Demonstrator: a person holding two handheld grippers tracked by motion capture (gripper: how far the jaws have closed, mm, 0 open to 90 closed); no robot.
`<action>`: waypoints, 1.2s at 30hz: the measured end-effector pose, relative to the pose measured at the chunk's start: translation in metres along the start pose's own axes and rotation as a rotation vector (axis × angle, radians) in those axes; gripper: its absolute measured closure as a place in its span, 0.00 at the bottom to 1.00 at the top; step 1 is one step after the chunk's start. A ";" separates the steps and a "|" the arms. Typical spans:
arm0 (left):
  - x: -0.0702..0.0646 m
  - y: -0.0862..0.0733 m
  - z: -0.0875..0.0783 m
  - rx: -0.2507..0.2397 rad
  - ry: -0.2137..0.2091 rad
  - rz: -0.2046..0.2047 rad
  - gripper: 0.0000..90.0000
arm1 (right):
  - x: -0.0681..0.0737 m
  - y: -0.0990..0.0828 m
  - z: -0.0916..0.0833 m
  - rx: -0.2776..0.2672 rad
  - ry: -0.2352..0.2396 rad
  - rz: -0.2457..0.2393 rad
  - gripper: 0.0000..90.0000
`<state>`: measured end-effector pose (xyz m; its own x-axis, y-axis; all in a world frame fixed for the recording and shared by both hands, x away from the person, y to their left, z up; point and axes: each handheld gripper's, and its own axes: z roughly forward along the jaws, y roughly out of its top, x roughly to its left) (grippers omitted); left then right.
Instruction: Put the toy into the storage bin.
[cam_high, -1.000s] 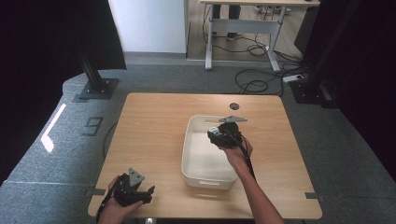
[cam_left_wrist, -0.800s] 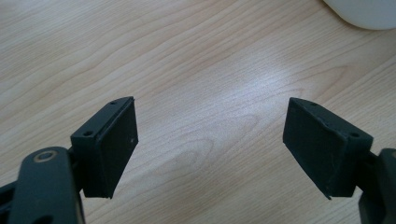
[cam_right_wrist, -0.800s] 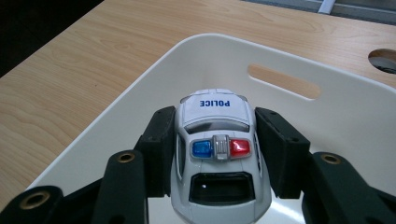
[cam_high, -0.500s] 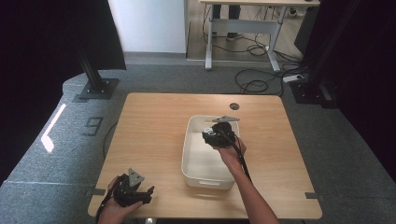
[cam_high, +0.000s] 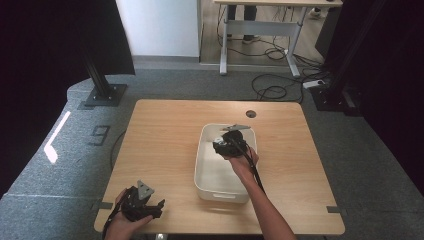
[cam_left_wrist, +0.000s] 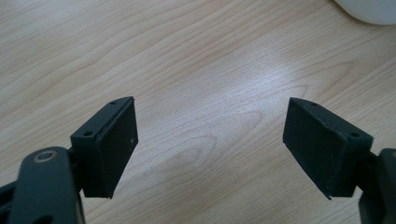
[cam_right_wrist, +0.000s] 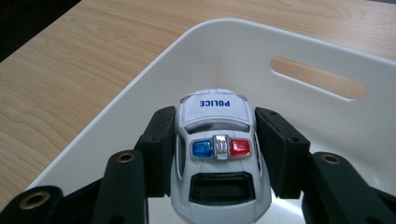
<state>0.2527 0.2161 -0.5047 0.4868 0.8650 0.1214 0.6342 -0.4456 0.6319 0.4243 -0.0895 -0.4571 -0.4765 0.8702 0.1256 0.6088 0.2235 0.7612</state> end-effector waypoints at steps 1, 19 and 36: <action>0.000 0.000 0.000 0.001 0.000 0.000 0.21 | 0.001 0.000 0.001 0.001 -0.002 -0.001 0.55; 0.002 -0.001 0.000 0.004 -0.001 -0.004 0.21 | 0.003 -0.002 0.022 0.043 -0.010 -0.008 0.55; 0.003 -0.001 0.000 0.003 -0.002 -0.009 0.21 | 0.005 -0.007 0.042 0.119 0.002 -0.003 0.55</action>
<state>0.2533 0.2188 -0.5056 0.4825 0.8684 0.1141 0.6405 -0.4387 0.6304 0.4445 -0.0684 -0.4881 -0.4793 0.8688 0.1245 0.6781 0.2766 0.6809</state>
